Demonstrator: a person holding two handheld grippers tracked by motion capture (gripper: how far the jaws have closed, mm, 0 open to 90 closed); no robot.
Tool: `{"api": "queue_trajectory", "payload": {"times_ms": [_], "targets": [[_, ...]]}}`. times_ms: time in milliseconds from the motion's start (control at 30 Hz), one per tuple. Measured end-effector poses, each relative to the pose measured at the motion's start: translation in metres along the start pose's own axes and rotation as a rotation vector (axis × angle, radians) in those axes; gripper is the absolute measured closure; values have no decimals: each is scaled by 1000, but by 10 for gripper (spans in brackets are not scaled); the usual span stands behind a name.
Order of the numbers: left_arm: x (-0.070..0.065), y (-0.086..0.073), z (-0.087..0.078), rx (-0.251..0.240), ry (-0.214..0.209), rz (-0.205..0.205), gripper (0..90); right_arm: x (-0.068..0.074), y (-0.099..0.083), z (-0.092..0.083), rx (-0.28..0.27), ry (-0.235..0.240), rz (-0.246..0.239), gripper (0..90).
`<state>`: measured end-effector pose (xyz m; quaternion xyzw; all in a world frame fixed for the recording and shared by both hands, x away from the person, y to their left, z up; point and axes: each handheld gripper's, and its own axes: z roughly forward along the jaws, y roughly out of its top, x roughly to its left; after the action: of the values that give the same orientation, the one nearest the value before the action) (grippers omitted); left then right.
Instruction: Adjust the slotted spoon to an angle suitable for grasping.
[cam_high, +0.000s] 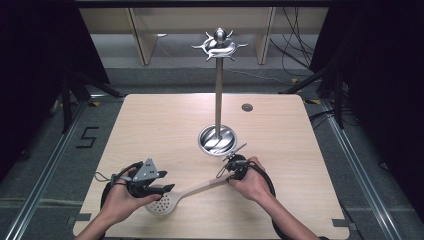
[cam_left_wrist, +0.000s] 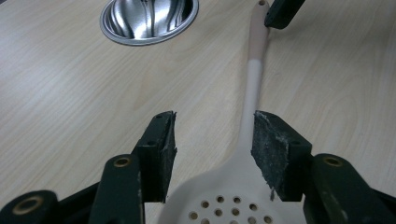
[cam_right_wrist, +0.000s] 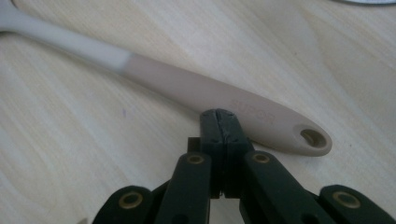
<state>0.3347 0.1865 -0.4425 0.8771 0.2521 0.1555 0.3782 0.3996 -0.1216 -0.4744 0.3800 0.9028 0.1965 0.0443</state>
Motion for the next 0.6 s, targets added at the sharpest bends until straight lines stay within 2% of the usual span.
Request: {"api": "queue_trajectory", "payload": {"times_ms": [67, 100, 133, 167, 200, 267, 300, 333, 367, 433, 467, 500, 600], "targets": [[0, 0, 2, 13, -6, -8, 480, 0, 3, 1, -2, -8, 15, 900], [0, 1, 2, 15, 3, -4, 476, -2, 5, 3, 0, -32, 12, 900], [-1, 1, 3, 9, -7, -12, 476, -2, 5, 3, 0, -32, 12, 900], [0, 2, 4, 14, -6, 17, 470, -1, 8, 4, -22, -5, 27, 900], [-2, 2, 4, 14, -4, -5, 470, -1, 8, 4, -22, -5, 27, 900], [-3, 3, 6, 0, -22, -15, 469, 0, 10, 5, -38, -5, 33, 900], [-2, 4, 6, 8, -12, -5, 466, 0, 12, 7, -62, -7, 22, 900], [-2, 4, 6, 4, -17, -11, 464, 0, 12, 6, -71, -11, 18, 900], [-1, 5, 6, 2, -21, 2, 464, 0, 12, 6, -71, -11, 18, 900], [-1, 5, 7, 3, -26, -18, 454, 0, 13, 6, -84, -12, 13, 900], [1, 6, 6, 9, -18, 5, 448, 3, 12, 4, -66, -17, 44, 900], [0, 5, 7, 7, -22, -25, 444, 1, 11, 3, -94, -18, 8, 895], [3, 6, 7, 21, -17, -9, 422, 1, 2, -12, -105, -24, 52, 845]]}}
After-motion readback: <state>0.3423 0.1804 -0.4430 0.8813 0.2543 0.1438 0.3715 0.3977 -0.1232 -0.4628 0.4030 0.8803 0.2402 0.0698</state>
